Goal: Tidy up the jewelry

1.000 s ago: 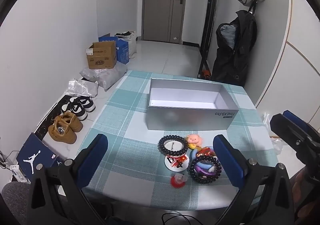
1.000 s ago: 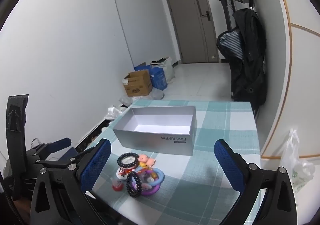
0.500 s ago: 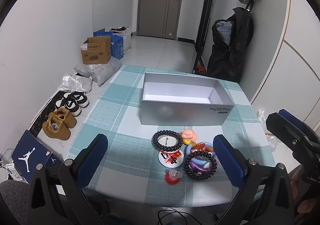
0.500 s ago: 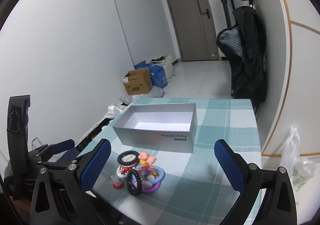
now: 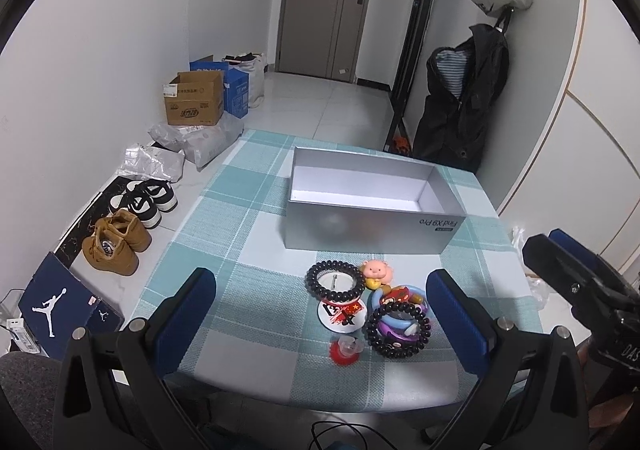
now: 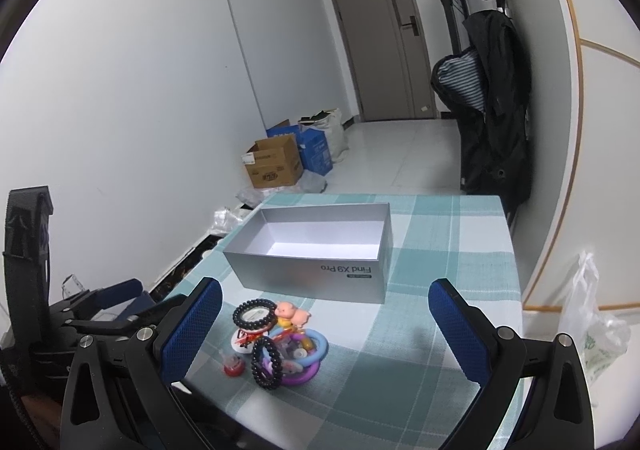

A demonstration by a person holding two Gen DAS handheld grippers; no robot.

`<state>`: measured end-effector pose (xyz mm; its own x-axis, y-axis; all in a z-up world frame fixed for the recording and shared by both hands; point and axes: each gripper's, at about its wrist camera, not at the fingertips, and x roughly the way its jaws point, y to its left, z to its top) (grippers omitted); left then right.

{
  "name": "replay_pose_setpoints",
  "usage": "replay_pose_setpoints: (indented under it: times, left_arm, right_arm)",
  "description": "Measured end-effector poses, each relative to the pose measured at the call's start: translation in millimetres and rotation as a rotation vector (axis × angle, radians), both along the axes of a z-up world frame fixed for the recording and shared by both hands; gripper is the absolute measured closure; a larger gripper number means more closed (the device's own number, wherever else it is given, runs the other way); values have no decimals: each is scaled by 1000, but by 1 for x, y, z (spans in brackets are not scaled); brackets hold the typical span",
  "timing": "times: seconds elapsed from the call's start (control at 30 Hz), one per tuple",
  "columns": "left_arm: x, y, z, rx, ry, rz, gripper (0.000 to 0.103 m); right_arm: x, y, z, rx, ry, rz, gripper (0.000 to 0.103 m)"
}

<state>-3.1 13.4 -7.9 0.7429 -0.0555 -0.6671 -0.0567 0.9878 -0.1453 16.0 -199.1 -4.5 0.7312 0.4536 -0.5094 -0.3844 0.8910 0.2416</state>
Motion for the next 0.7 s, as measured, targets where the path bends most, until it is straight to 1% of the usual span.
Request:
replay_pose_setpoints:
  times: [0.17,0.47,0.7]
  left_arm:
    - [4,2,-4,-15,19,0,1]
    - [2,-1,-4,-5,12,-16,1]
    - [2,1,-8,-7,30,-31,1]
  right_arm:
    - [0,1,-1,2,3,0,0]
    - [0,3,-2,-14,12,-4,0]
    - [3,5,-4,-13,28,3,0]
